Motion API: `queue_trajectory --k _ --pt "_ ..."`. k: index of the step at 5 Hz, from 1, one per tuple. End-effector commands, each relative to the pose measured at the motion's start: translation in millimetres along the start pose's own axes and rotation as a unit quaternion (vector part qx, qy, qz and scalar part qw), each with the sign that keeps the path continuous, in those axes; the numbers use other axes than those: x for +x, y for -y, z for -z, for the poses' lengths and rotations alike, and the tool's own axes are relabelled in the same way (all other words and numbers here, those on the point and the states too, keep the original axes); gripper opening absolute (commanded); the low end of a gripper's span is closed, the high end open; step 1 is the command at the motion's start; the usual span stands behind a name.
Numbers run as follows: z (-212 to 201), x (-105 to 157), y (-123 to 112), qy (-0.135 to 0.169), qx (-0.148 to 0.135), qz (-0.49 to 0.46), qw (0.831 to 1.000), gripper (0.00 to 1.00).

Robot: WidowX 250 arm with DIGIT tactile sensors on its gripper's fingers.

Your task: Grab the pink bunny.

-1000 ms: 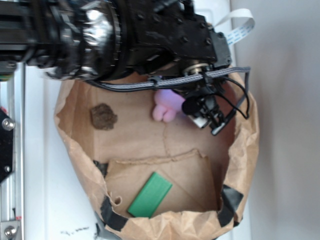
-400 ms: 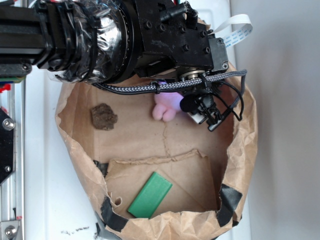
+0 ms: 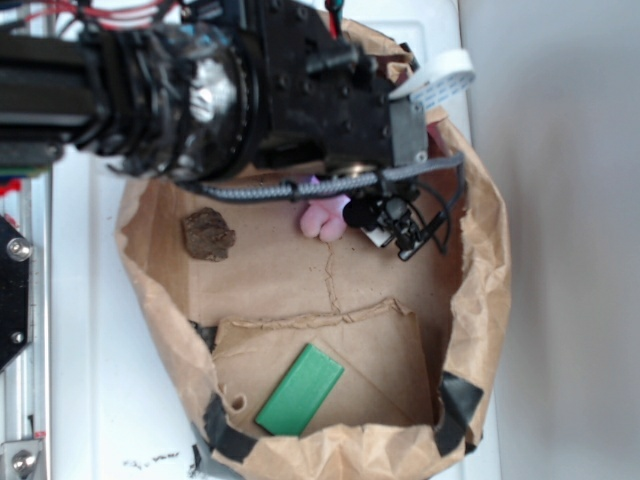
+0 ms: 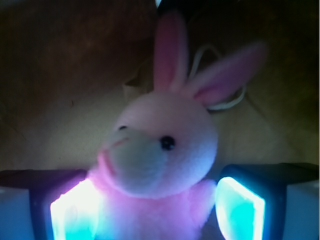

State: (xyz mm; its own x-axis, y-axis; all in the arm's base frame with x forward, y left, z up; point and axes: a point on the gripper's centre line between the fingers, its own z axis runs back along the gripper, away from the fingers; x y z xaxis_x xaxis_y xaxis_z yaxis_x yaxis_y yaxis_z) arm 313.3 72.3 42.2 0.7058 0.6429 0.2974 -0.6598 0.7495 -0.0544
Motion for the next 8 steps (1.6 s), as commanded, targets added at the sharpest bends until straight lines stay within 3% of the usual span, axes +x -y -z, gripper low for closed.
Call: queue_trajectory --k 1,4,5,6,7,8 --pt "-7.5 4.0 3.3 0.004 0.005 0.009 1.000 0.00" --pt "-26.0 -6.7 -2.5 0.005 0.000 0.055 0.998 0.00" --pt "-41.4 -8.2 -5.6 -0.027 -0.038 0.127 0.991 0.00" --pt "-86.8 12.7 3.6 -0.061 -0.081 0.182 0.978 0.00" --pt "-120.4 21.6 9.0 -0.061 -0.123 0.214 0.967 0.00" --pt "-138.0 21.9 11.9 -0.052 -0.136 0.244 0.959 0.00"
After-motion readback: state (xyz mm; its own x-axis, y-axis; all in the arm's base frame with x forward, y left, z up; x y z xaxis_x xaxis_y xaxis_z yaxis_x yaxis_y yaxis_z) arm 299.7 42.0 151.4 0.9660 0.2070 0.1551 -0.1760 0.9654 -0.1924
